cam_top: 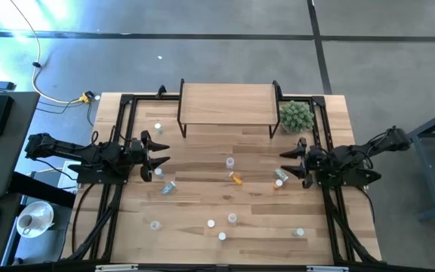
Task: Pick and place medicine bottles onto shelf by color
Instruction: Put the top right transparent pill bottle on the shelf
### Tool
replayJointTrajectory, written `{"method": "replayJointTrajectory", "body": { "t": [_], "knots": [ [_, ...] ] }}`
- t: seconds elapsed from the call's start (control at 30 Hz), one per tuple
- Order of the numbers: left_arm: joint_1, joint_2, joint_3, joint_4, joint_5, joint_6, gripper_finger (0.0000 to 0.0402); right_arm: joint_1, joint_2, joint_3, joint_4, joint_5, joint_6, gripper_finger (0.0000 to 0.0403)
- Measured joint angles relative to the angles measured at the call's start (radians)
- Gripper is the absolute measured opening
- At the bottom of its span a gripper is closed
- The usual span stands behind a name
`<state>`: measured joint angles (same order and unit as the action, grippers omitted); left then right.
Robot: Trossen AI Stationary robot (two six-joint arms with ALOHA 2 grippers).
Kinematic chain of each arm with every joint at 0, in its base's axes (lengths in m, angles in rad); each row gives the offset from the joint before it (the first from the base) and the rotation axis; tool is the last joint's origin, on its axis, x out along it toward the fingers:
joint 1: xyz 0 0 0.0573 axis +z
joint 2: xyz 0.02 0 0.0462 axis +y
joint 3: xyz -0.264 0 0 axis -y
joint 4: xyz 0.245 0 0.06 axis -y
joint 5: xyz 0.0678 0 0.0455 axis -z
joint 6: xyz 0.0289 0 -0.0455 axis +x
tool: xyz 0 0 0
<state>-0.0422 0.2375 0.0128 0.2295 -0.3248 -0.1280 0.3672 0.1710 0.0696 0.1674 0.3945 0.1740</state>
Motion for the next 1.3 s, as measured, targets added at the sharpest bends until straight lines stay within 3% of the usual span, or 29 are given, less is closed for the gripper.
{"method": "replayJointTrajectory", "body": {
  "t": [0.37, 0.8, 1.3],
  "knots": [
    [0.000, 0.000, 0.000, 0.000, 0.000, -0.001, 0.0202, 0.000, 0.193, 0.009, 0.278, 0.025, -0.100, 0.0220],
    [0.000, 0.000, 0.000, 0.000, 0.000, -0.001, 0.0202, -0.007, 0.582, 0.235, 0.258, 0.026, -0.155, 0.0220],
    [0.000, 0.000, 0.000, 0.000, 0.000, 0.000, 0.0202, -0.124, 1.003, 0.463, 0.122, 0.013, -0.149, 0.0220]
  ]
}}
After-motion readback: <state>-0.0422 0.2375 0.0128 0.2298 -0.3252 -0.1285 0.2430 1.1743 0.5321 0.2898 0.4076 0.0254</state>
